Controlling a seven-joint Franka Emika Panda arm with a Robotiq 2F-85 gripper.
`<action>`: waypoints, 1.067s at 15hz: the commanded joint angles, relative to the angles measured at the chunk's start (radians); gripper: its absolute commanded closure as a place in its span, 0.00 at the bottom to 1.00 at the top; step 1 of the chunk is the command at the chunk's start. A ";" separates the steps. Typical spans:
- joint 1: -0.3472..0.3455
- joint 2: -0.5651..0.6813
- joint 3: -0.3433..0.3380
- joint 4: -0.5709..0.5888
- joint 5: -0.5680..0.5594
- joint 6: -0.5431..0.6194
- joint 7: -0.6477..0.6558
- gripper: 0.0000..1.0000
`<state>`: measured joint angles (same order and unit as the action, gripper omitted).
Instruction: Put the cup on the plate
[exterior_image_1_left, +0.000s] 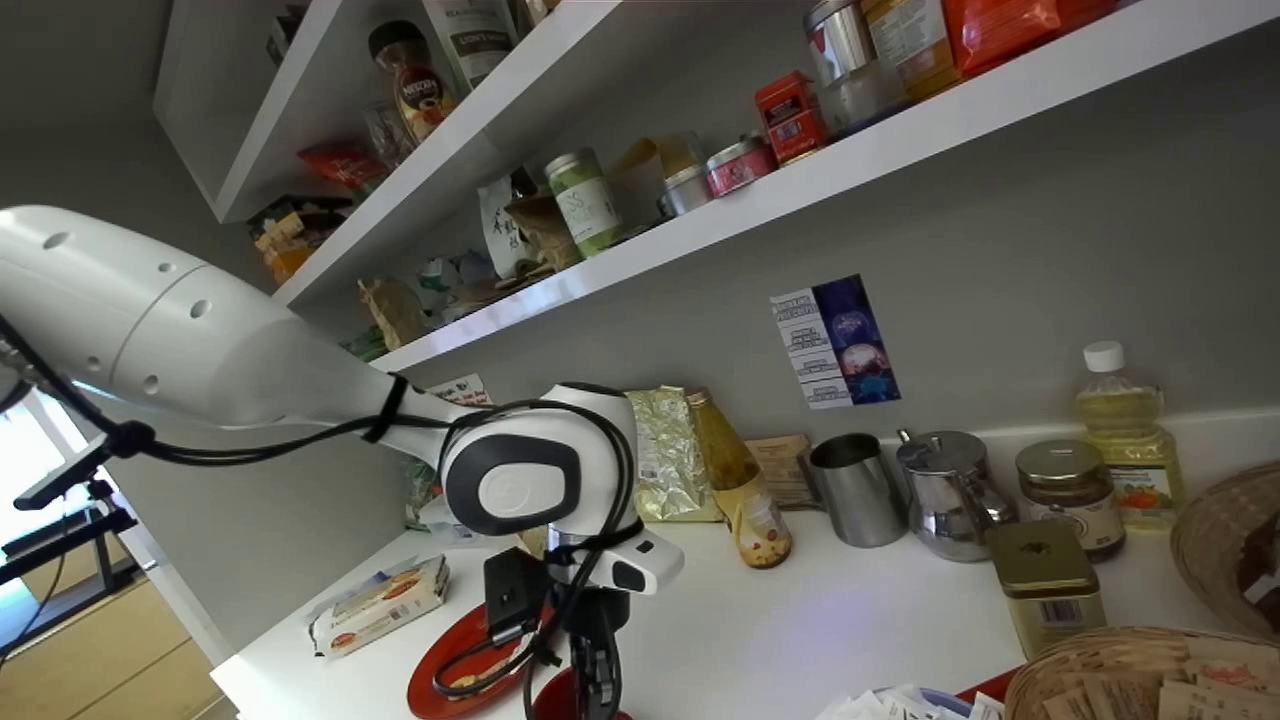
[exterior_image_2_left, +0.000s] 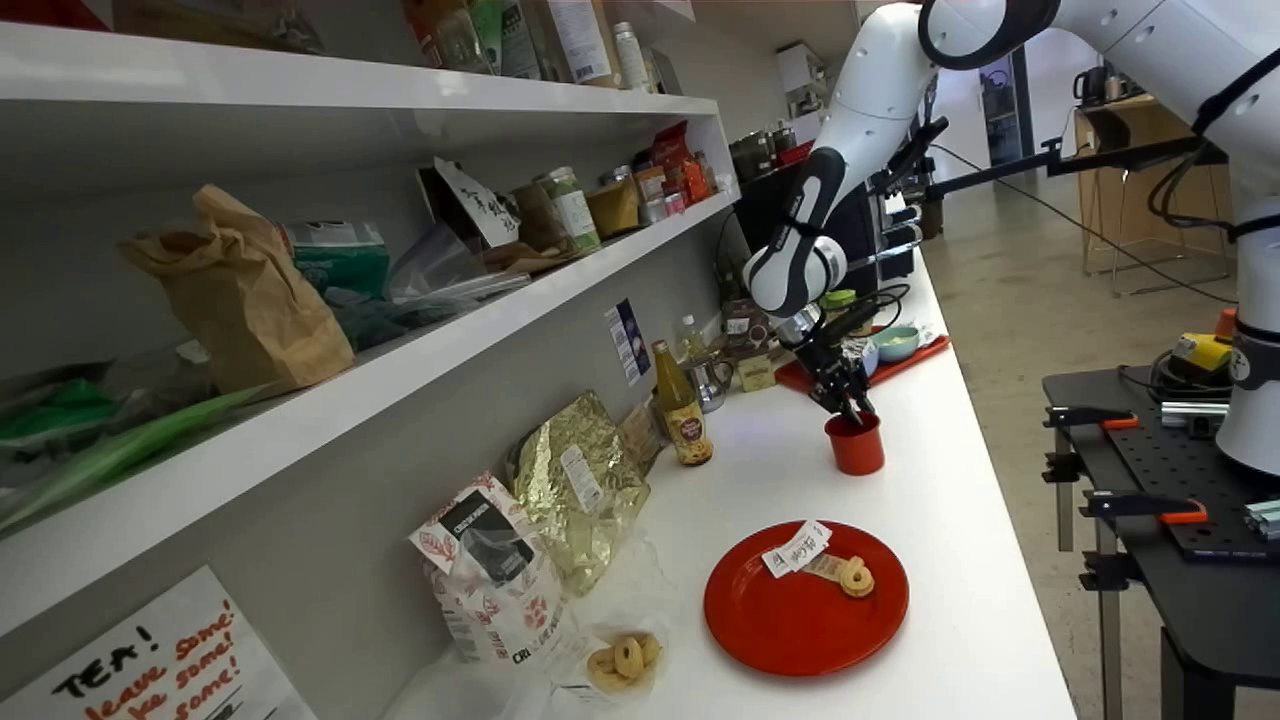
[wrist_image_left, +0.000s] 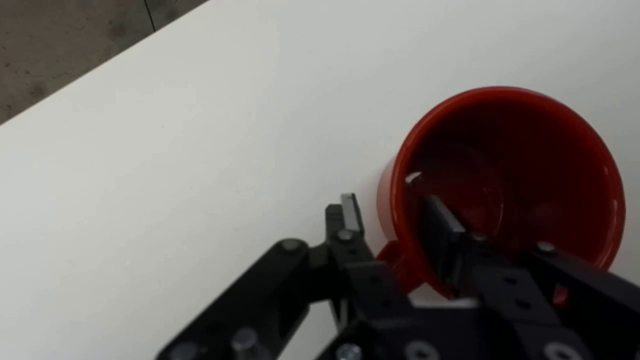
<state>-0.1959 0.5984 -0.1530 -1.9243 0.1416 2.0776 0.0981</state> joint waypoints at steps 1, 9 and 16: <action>0.002 0.007 0.013 -0.001 0.008 -0.017 0.006 0.94; 0.004 -0.088 0.023 -0.035 0.007 -0.028 -0.024 0.98; 0.090 -0.251 0.057 -0.061 -0.037 -0.014 0.006 0.98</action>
<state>-0.1493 0.4279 -0.1140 -1.9471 0.1300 2.0624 0.0917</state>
